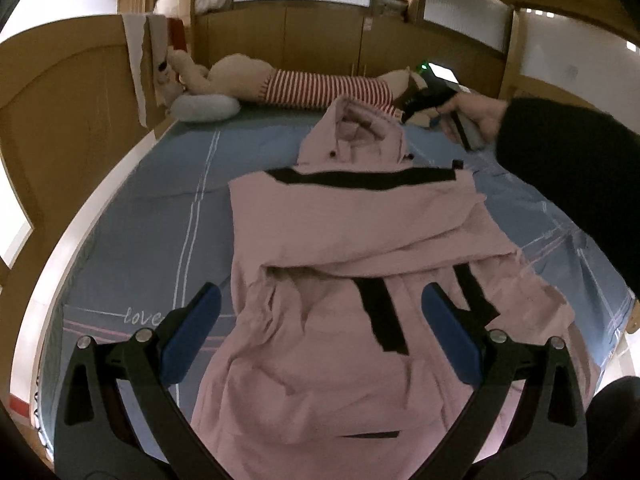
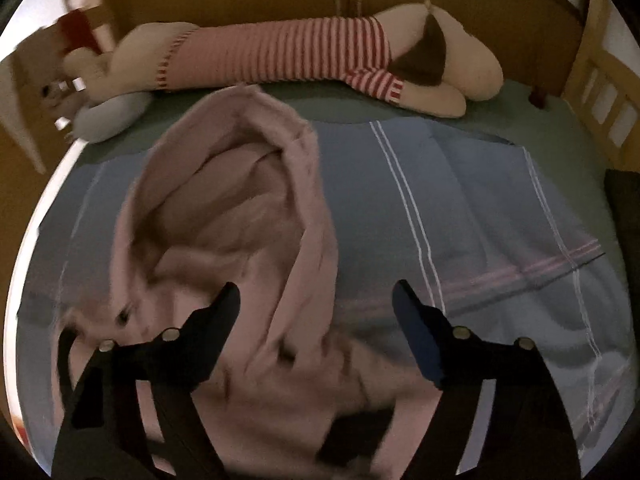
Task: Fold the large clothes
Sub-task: 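Grasp the jacket hood with the right tool and lift it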
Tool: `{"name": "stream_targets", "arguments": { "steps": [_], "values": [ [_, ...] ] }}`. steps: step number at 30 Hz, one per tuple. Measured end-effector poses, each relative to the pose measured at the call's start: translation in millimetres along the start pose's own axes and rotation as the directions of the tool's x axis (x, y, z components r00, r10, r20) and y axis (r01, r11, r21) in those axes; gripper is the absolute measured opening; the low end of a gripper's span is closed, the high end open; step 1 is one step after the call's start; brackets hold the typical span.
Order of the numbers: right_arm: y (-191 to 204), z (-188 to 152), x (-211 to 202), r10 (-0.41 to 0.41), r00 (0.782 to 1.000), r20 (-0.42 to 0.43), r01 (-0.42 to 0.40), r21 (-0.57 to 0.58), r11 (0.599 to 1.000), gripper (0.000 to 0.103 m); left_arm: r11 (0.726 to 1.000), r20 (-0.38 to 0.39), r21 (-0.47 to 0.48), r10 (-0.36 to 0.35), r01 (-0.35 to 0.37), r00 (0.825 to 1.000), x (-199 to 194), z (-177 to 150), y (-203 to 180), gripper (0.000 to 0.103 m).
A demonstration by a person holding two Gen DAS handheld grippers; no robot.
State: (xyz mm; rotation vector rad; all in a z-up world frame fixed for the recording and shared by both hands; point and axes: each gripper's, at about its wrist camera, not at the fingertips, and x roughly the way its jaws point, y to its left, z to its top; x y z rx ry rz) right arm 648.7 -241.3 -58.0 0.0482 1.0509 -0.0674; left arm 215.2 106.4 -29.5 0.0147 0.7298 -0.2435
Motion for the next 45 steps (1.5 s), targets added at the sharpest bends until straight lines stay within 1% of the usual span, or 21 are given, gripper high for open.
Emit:
{"name": "stream_targets", "arguments": {
  "steps": [1,5,8,10,13,14,16,18,21,22,25,28,30,32,34,35,36,39,41,43,45],
  "values": [
    [-1,8,14,0.003,1.000,-0.017,-0.003,0.007,1.000,0.069,1.000,-0.009,0.002,0.002,-0.002,1.000,2,-1,1,0.101],
    [0,34,58,0.023,0.998,-0.051,-0.022,0.018,1.000,0.066,1.000,-0.040,0.022,0.005,-0.004,0.999,11,-5,2,0.101],
    [7,45,78,0.023,0.998,-0.065,-0.023,0.008,1.000,0.060,0.999,-0.059,0.039,0.004,-0.002,0.998,18,-7,1,0.101],
    [12,53,95,0.010,0.997,-0.074,-0.010,-0.007,1.000,0.056,0.999,-0.071,0.041,0.007,-0.004,0.997,21,-8,2,0.101],
    [16,60,118,-0.028,0.995,-0.093,0.026,-0.022,0.999,0.056,0.999,-0.082,0.040,0.014,-0.010,0.997,26,-10,3,0.101],
    [16,61,124,-0.040,0.995,-0.092,0.038,-0.026,0.999,0.054,0.999,-0.086,0.039,0.014,-0.010,0.996,28,-10,3,0.101],
    [19,62,133,-0.040,0.994,-0.101,0.037,-0.037,0.999,0.021,1.000,-0.098,0.030,0.009,-0.006,0.995,31,-10,5,0.101],
    [17,61,136,-0.042,0.994,-0.103,0.041,-0.015,0.999,0.011,1.000,-0.102,0.020,0.005,-0.003,0.995,32,-10,6,0.101],
    [13,62,123,-0.028,0.998,-0.065,0.028,0.005,1.000,0.005,1.000,-0.090,0.018,0.003,-0.001,0.996,31,-8,5,0.101],
    [11,61,113,-0.013,0.999,-0.034,0.013,0.004,1.000,0.004,1.000,-0.087,0.015,-0.001,0.002,0.996,31,-8,5,0.101],
    [11,55,88,0.024,1.000,0.017,-0.023,-0.018,1.000,0.004,1.000,-0.082,0.007,-0.004,0.005,0.997,32,-5,3,0.101],
    [7,41,46,0.093,0.991,0.099,-0.088,-0.055,0.995,0.003,1.000,-0.078,0.001,-0.009,0.009,0.997,32,-4,0,0.101],
    [5,26,17,0.134,0.980,0.148,-0.121,-0.096,0.988,0.003,1.000,-0.074,-0.003,-0.008,0.007,0.997,33,-4,-1,0.101],
    [0,2,-14,0.177,0.965,0.194,-0.153,-0.128,0.980,0.003,1.000,-0.074,-0.009,-0.002,0.001,0.997,35,-3,-1,0.101],
    [-3,-22,-40,0.207,0.948,0.242,-0.170,-0.165,0.971,0.003,0.999,-0.073,-0.036,-0.023,0.020,0.997,40,-2,0,0.101],
    [-4,-34,-50,0.213,0.943,0.254,-0.170,-0.181,0.969,0.003,0.998,-0.072,-0.049,-0.033,0.030,0.997,41,-2,0,0.101],
    [-7,-52,-63,0.232,0.933,0.276,-0.183,-0.194,0.964,0.003,0.997,-0.068,-0.069,-0.049,0.044,0.997,43,-1,0,0.101],
    [-6,-90,-89,0.258,0.907,0.334,-0.181,-0.245,0.952,0.003,0.993,-0.034,-0.087,-0.082,0.079,0.996,44,3,-6,0.101],
    [5,-118,-104,0.260,0.887,0.382,-0.131,-0.330,0.935,0.003,0.997,-0.004,-0.041,-0.065,0.065,0.998,43,6,-16,0.101],
    [5,-131,-106,0.273,0.882,0.383,-0.143,-0.335,0.931,0.003,0.999,0.025,0.015,-0.051,0.051,0.998,43,12,-24,0.101],
    [4,-138,-106,0.279,0.881,0.383,-0.150,-0.334,0.931,0.003,0.995,0.096,0.098,-0.009,0.000,0.995,44,24,-32,0.101]
  ]
}}
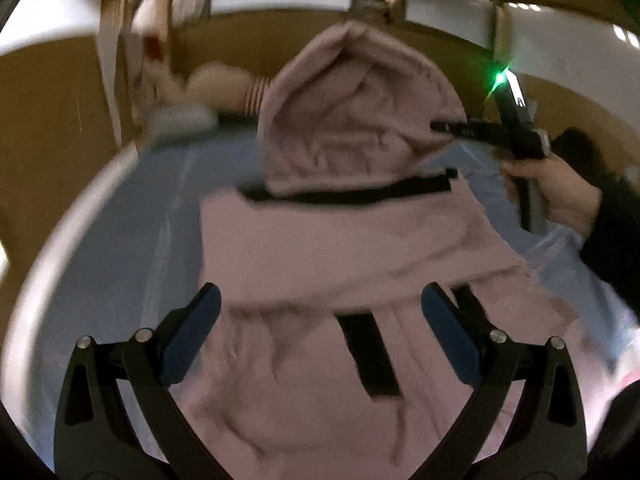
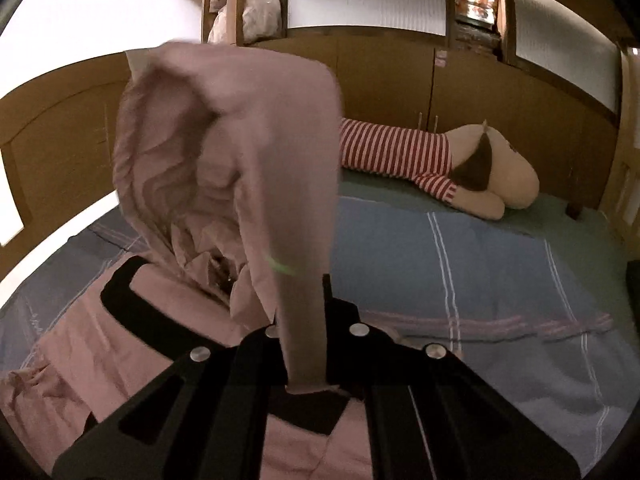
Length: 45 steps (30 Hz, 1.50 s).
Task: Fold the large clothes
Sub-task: 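Grasp the jacket hood with the right tool and lift it, then fold the hood down onto the jacket chest with the right tool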
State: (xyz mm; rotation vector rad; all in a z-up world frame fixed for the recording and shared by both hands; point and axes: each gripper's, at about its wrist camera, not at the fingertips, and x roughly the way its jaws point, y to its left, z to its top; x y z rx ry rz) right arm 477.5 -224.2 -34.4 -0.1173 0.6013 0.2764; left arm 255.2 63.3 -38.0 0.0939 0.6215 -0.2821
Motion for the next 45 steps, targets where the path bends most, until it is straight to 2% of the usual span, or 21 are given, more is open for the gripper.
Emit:
{"name": "stream_targets", "arguments": {
  "steps": [2,4,8,11,12,15,17,18,21,23,26,29,32,35,37,38,39,41,42,43,45],
  "values": [
    [-1,-3,-2,0.011,1.000,0.002,-0.011,-0.005,1.000,0.003,0.992,0.094,0.104,0.061,-0.071,0.994,10,22,-3,0.101],
    [-3,-5,-3,0.020,1.000,-0.004,-0.019,0.013,1.000,0.003,0.974,0.138,0.184,0.110,-0.135,0.984,32,44,-1,0.101],
    [-2,-5,-5,0.032,0.999,-0.006,-0.032,0.034,0.999,0.003,0.896,0.187,0.351,0.216,-0.271,0.958,98,89,2,0.101],
    [-4,-2,-4,0.041,0.999,-0.001,-0.041,0.046,0.998,0.003,0.853,0.213,0.431,0.219,-0.293,0.952,136,114,1,0.101],
    [-5,-3,-5,0.045,0.999,0.001,-0.045,0.052,0.998,0.003,0.842,0.199,0.449,0.231,-0.298,0.952,155,125,3,0.101],
    [-6,-8,-6,0.052,0.999,0.001,-0.052,0.066,0.996,0.003,0.827,0.167,0.472,0.256,-0.305,0.952,201,146,10,0.099],
    [-5,-13,-7,0.052,0.999,-0.002,-0.051,0.070,0.996,0.003,0.829,0.124,0.498,0.223,-0.255,0.967,220,155,11,0.050],
    [-6,-15,-7,0.052,0.999,-0.006,-0.052,0.073,0.996,0.003,0.835,0.102,0.495,0.220,-0.241,0.970,224,158,12,0.004],
    [-6,-17,-6,0.045,0.999,-0.019,-0.043,0.066,0.997,0.003,0.880,0.100,0.454,0.107,-0.141,0.989,205,158,14,0.004],
    [-8,-17,-7,0.037,0.999,-0.022,-0.035,0.067,0.997,0.003,0.879,0.101,0.464,0.072,-0.111,0.992,187,149,13,0.004],
    [-17,-21,-11,0.026,0.999,-0.027,-0.024,0.084,0.996,0.003,0.864,0.079,0.501,0.022,-0.059,0.997,162,124,15,0.004],
    [-21,-30,-17,0.029,0.999,-0.033,-0.027,0.074,0.997,0.003,0.829,0.022,0.559,-0.040,0.021,0.999,142,88,15,0.004],
    [-20,-51,-21,0.035,0.997,-0.075,-0.032,0.044,0.999,0.004,0.763,-0.087,0.637,-0.073,0.112,0.993,135,39,5,0.005],
    [-15,-70,-23,0.037,0.994,-0.100,-0.037,-0.006,0.999,0.005,0.708,-0.155,0.690,-0.057,0.149,0.986,140,3,-7,0.007],
    [-9,-80,-24,0.024,0.994,-0.106,-0.030,-0.058,0.998,0.010,0.699,-0.153,0.704,-0.027,0.128,0.988,145,-9,-11,0.008],
    [-4,-85,-25,0.012,0.994,-0.105,-0.022,-0.093,0.995,0.011,0.714,-0.144,0.692,-0.005,0.105,0.990,149,-9,-11,0.012],
    [1,-88,-26,0.000,0.995,-0.104,-0.012,-0.118,0.993,0.015,0.724,-0.140,0.684,0.008,0.091,0.990,150,-9,-12,0.016],
    [9,-92,-29,-0.030,0.993,-0.115,0.010,-0.164,0.986,0.042,0.722,-0.108,0.690,0.044,0.044,0.993,152,-7,-15,0.030],
    [14,-93,-34,-0.050,0.993,-0.109,0.028,-0.190,0.981,0.064,0.719,-0.093,0.695,0.065,0.018,0.994,151,-7,-14,0.068],
    [18,-94,-39,-0.078,0.992,-0.096,0.056,-0.215,0.975,0.080,0.719,-0.073,0.695,0.072,-0.001,0.995,147,-7,-15,0.101],
    [21,-95,-51,-0.132,0.989,-0.071,0.111,-0.250,0.962,0.090,0.713,-0.037,0.701,0.015,0.015,0.999,129,-8,-17,0.101]
  ]
}}
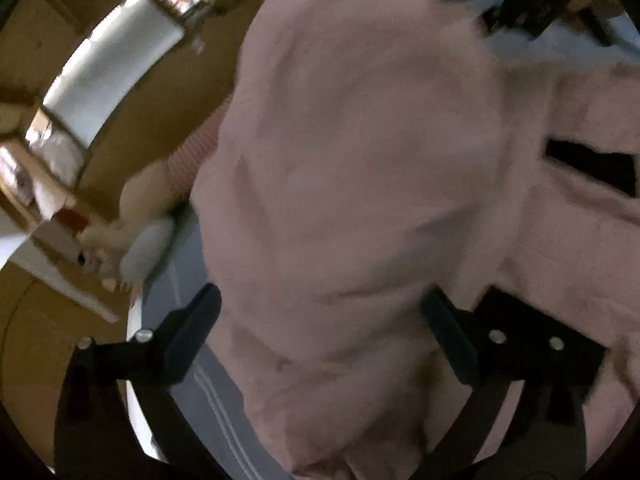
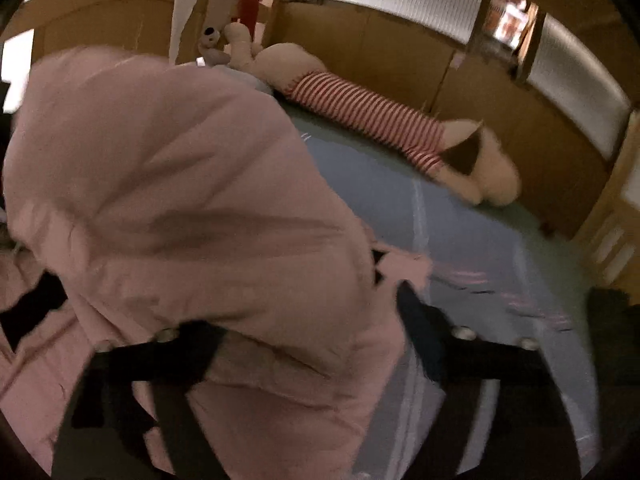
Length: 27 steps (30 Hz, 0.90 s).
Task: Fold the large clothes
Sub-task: 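Fold the hood down onto the jacket chest with the right tool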
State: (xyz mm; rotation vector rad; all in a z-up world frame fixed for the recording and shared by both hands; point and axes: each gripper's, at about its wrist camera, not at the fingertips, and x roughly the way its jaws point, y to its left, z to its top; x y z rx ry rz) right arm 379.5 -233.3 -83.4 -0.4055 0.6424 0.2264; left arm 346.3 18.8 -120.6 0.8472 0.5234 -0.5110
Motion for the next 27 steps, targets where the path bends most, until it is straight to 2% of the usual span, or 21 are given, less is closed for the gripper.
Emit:
{"name": "stream_targets", "arguments": {
  "steps": [2,3,5,6,7,9,11,13,14,16,17,18,19,20,21,22,24,25,27],
  "values": [
    [-1,-2,-10,-0.003,1.000,-0.009,0.003,-0.003,1.000,0.091,1.000,0.009,0.010,-0.011,0.011,1.000,-16,1,-5,0.101],
    [-4,-4,-18,0.009,1.000,-0.010,-0.009,0.014,1.000,0.091,0.999,0.051,0.003,-0.039,0.038,0.998,-33,2,-6,0.101],
    [-14,-3,-37,0.065,0.998,0.013,-0.066,0.091,0.994,0.091,0.992,0.155,-0.042,-0.110,0.118,0.982,-66,5,-1,0.101],
    [-18,-2,-46,0.077,0.996,0.036,-0.081,0.129,0.988,0.091,0.981,0.217,-0.093,-0.145,0.169,0.965,-83,10,7,0.101],
    [-22,2,-57,0.085,0.994,0.071,-0.097,0.182,0.978,0.091,0.965,0.271,-0.155,-0.165,0.212,0.948,-95,18,19,0.101],
    [-33,14,-74,0.124,0.979,0.162,-0.168,0.296,0.940,0.092,0.930,0.336,-0.275,-0.143,0.242,0.931,-105,37,44,0.101],
    [-36,30,-80,0.128,0.965,0.227,-0.207,0.372,0.905,0.095,0.873,0.351,-0.429,-0.077,0.233,0.933,-104,60,70,0.101],
    [-32,52,-68,0.138,0.959,0.249,-0.237,0.429,0.871,0.097,0.771,0.337,-0.587,-0.045,0.248,0.940,-80,77,98,0.101],
    [-29,58,-61,0.140,0.960,0.244,-0.237,0.433,0.870,0.097,0.731,0.303,-0.639,-0.049,0.241,0.952,-59,84,106,0.101],
    [-13,69,-35,0.103,0.975,0.198,-0.181,0.434,0.883,0.097,0.681,0.207,-0.704,-0.076,0.202,0.975,-15,88,110,0.101],
    [-9,70,-19,0.093,0.982,0.166,-0.158,0.440,0.884,0.097,0.667,0.148,-0.725,-0.091,0.170,0.985,9,86,111,0.101],
    [-2,67,6,0.104,0.989,0.107,-0.141,0.449,0.882,0.097,0.653,0.055,-0.749,-0.110,0.114,0.992,37,78,104,0.101],
    [4,63,21,0.109,0.992,0.057,-0.123,0.456,0.882,0.097,0.639,0.001,-0.763,-0.151,0.099,0.988,59,68,95,0.101],
    [9,53,38,0.117,0.993,-0.002,-0.103,0.462,0.881,0.097,0.623,-0.022,-0.775,-0.191,0.104,0.981,70,57,84,0.101],
    [12,44,53,0.132,0.990,-0.050,-0.094,0.464,0.881,0.097,0.594,-0.040,-0.796,-0.247,0.118,0.968,88,42,74,0.101],
    [16,31,66,0.140,0.986,-0.091,-0.084,0.454,0.887,0.097,0.596,-0.050,-0.795,-0.252,0.114,0.966,96,31,64,0.101],
    [27,11,82,0.131,0.984,-0.117,-0.075,0.395,0.915,0.098,0.682,-0.056,-0.725,-0.191,0.092,0.980,99,26,45,0.101],
    [33,4,85,0.123,0.986,-0.109,-0.076,0.363,0.929,0.099,0.712,-0.057,-0.698,-0.168,0.081,0.984,100,23,39,0.101],
    [36,-5,86,0.121,0.988,-0.100,-0.078,0.360,0.930,0.100,0.708,-0.040,-0.701,-0.158,0.085,0.987,102,18,35,0.101]
  ]
}}
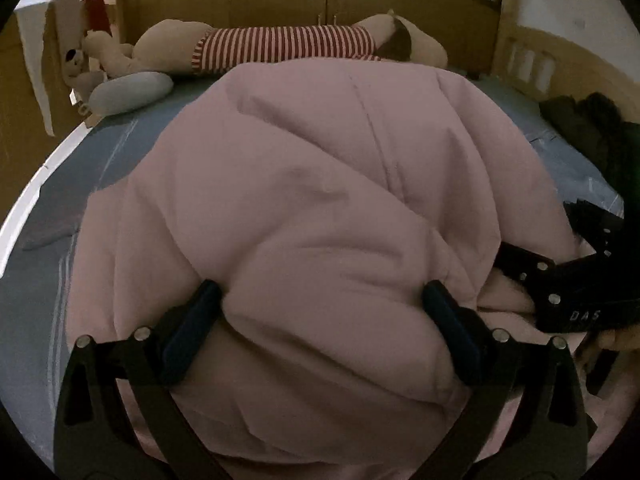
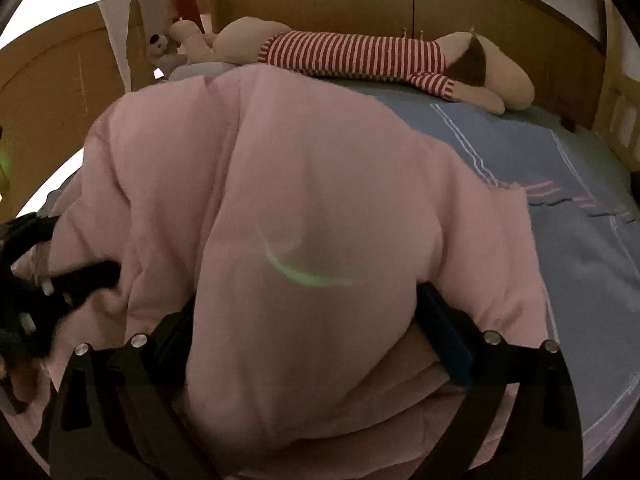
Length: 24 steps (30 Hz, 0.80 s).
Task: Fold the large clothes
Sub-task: 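Fold the hood down onto the jacket chest with the right tool, then open the right tool and withdraw both tools above the jacket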
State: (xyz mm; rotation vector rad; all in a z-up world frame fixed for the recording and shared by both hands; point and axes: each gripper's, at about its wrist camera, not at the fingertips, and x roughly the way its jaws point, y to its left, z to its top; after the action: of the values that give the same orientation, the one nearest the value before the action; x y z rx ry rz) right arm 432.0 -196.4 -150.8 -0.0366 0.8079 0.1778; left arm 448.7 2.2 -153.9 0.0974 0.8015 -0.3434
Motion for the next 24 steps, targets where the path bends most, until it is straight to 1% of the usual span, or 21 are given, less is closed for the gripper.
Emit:
{"name": "stream_targets", "arguments": {
  "steps": [2,7,9,11,12,13,14,15,16,17,18,19,22,24],
  "values": [
    [3,-2,2,-0.005,1.000,0.002,0.005,-0.006,1.000,0.101,1.000,0.004,0.002,0.000,0.000,1.000,7,-3,2,0.101],
    [2,-2,6,-0.003,1.000,0.009,0.003,-0.002,1.000,0.102,0.999,0.054,0.025,0.042,-0.043,0.998,3,-8,-9,0.101],
    [4,-1,4,-0.005,1.000,0.022,0.005,-0.004,1.000,0.102,0.998,0.064,0.019,0.051,-0.053,0.997,-11,-3,-11,0.101],
    [4,1,-8,-0.010,0.998,0.054,0.010,-0.007,1.000,0.102,0.998,0.076,0.004,0.059,-0.060,0.995,-35,2,-10,0.101],
    [3,1,-25,-0.029,0.993,0.111,0.028,0.005,1.000,0.102,0.999,0.097,0.000,0.052,-0.052,0.994,-61,2,-15,0.101],
    [3,1,-46,-0.025,0.983,0.181,0.020,0.029,0.999,0.102,0.999,0.116,0.002,0.050,-0.051,0.992,-78,4,-18,0.101],
    [2,-1,-67,-0.009,0.971,0.239,-0.003,0.049,0.999,0.102,0.999,0.146,0.011,0.051,-0.053,0.988,-106,2,-23,0.101],
    [3,-5,-97,0.018,0.955,0.297,-0.040,0.068,0.997,0.102,0.998,0.159,0.018,0.049,-0.053,0.986,-123,-1,-25,0.101],
    [4,-10,-120,0.044,0.945,0.323,-0.070,0.071,0.995,0.102,0.998,0.170,0.031,0.044,-0.050,0.984,-145,-7,-30,0.101],
    [7,-15,-136,0.063,0.942,0.330,-0.089,0.063,0.994,0.102,0.998,0.177,0.046,0.038,-0.047,0.983,-164,-14,-33,0.101],
    [11,-27,-164,0.091,0.941,0.327,-0.110,0.040,0.993,0.102,0.997,0.183,0.062,0.040,-0.052,0.982,-189,-25,-38,0.101],
    [15,-37,-181,0.101,0.941,0.324,-0.114,0.022,0.993,0.102,0.996,0.190,0.075,0.039,-0.054,0.981,-208,-36,-43,0.101],
    [31,-72,-236,0.104,0.946,0.308,-0.089,-0.064,0.994,0.102,0.995,0.209,0.090,0.024,-0.043,0.978,-256,-73,-54,0.101],
    [41,-95,-270,0.114,0.939,0.325,-0.086,-0.097,0.991,0.102,0.995,0.224,0.088,0.033,-0.054,0.974,-278,-98,-59,0.101]
  ]
}}
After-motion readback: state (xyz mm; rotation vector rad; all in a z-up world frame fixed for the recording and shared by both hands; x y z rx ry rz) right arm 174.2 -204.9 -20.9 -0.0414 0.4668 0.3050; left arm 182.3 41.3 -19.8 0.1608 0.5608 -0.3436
